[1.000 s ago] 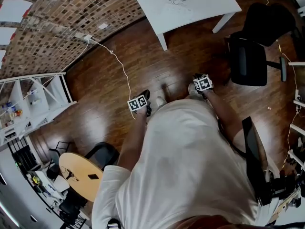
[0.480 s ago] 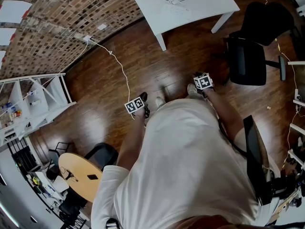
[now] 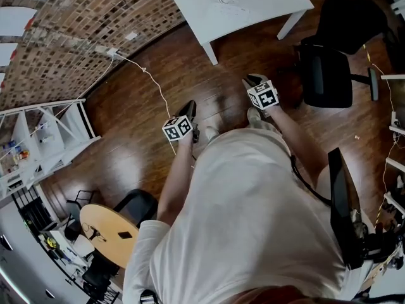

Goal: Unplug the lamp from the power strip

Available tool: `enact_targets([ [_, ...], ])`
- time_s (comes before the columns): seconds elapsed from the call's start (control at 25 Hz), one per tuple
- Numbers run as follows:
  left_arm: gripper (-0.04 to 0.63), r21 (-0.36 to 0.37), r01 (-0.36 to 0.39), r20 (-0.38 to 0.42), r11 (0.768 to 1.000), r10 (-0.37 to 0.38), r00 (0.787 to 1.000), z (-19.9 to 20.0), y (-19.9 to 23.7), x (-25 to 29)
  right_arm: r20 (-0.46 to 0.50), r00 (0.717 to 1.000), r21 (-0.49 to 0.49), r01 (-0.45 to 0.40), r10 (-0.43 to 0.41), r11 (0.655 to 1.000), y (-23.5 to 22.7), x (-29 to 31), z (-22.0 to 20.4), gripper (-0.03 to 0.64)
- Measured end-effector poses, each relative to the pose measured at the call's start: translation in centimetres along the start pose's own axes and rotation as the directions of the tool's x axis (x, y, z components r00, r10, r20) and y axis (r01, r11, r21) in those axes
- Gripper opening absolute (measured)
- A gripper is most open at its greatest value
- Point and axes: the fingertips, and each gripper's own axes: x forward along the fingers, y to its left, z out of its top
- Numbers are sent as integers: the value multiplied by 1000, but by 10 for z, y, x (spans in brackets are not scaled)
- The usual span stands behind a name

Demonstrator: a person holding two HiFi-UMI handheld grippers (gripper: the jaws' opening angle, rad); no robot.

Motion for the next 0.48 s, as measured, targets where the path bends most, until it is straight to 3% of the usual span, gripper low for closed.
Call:
enact_targets([
  [0.28,3,149,61,45,987,-68,997,57,-58,-2,72,997,-56,-7,11,998,13,-20,67,84],
  [0.48,3,199,98,43,975,-109,993,67,-91,-3,49,999,-102,8,-3,995,8,-15,69,84],
])
